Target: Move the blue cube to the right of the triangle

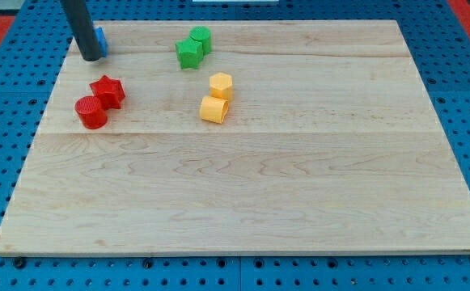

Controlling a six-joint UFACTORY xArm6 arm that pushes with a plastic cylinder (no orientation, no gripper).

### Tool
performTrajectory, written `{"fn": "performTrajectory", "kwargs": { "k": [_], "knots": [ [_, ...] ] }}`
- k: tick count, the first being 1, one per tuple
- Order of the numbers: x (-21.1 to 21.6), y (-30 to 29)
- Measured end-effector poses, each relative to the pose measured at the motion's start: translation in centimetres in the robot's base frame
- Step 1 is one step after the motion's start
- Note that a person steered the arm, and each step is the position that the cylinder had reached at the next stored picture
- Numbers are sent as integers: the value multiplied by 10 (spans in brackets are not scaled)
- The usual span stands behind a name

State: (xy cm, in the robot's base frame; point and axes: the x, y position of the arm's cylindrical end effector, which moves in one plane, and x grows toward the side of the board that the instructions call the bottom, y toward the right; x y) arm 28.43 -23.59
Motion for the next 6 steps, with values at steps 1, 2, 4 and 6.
{"fn": "performTrajectory", "kwargs": {
  "k": [1, 2, 4, 6],
  "knots": [
    [15, 4],
    [24, -14],
    [-12, -68],
    [-89, -62]
  ]
}}
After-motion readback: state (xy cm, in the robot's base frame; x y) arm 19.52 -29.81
